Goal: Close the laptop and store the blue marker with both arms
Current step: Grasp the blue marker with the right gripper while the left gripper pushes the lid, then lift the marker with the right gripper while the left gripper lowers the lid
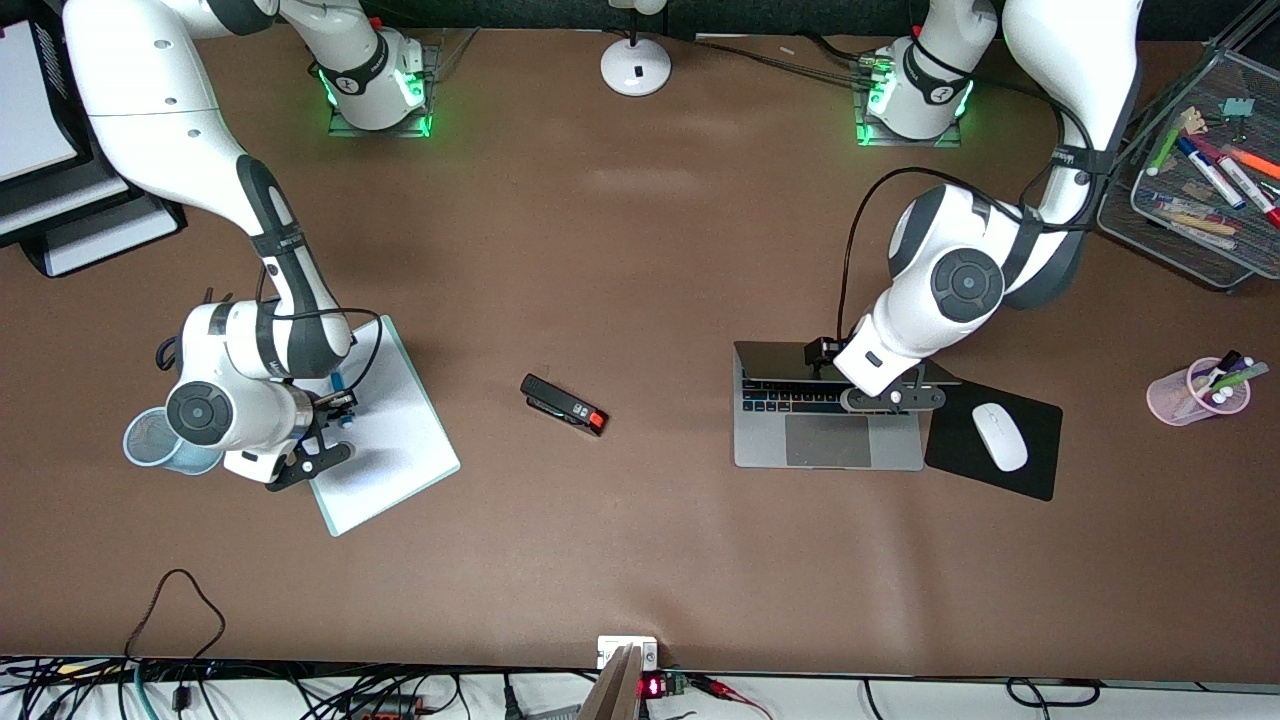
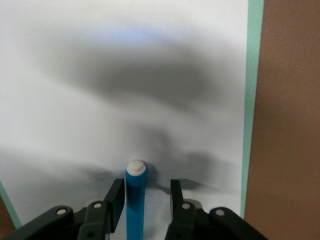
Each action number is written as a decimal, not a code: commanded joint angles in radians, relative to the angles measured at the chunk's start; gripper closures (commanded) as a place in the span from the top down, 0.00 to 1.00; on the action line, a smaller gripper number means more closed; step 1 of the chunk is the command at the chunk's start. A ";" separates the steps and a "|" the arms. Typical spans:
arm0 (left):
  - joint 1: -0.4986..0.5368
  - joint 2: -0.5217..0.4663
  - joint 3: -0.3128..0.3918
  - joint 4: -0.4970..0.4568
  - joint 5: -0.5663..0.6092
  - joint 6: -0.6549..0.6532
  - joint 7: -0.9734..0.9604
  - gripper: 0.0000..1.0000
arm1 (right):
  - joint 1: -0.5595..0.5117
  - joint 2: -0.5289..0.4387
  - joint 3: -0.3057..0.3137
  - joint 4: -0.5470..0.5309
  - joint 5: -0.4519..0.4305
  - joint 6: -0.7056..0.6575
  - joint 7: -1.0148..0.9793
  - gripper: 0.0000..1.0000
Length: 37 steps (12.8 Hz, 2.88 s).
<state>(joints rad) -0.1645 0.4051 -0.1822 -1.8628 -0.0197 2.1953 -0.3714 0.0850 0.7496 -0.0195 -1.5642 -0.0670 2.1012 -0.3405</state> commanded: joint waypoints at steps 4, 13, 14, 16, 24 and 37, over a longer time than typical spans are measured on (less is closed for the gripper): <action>-0.010 0.101 0.009 0.080 0.029 0.052 -0.015 1.00 | 0.002 -0.019 0.004 -0.026 0.000 0.003 0.001 0.41; -0.006 0.150 0.017 0.085 0.104 0.119 -0.014 1.00 | 0.001 -0.019 0.006 -0.030 0.004 0.005 0.011 0.20; -0.009 0.155 0.017 0.085 0.104 0.129 -0.014 1.00 | 0.002 -0.019 0.006 -0.034 0.004 0.008 0.037 0.18; -0.009 0.172 0.017 0.085 0.106 0.161 -0.014 1.00 | 0.016 -0.019 0.006 -0.034 0.004 0.008 0.064 0.14; -0.010 0.233 0.017 0.102 0.106 0.244 -0.006 1.00 | 0.021 -0.128 0.010 0.001 0.001 -0.001 0.060 0.03; 0.008 0.140 0.018 0.117 0.104 0.204 -0.011 1.00 | -0.011 -0.358 0.000 0.033 0.038 0.092 -0.435 0.01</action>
<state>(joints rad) -0.1586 0.6059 -0.1686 -1.7309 0.0660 2.4380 -0.3726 0.0810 0.4150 -0.0228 -1.5175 -0.0589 2.1568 -0.6710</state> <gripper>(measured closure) 0.000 0.824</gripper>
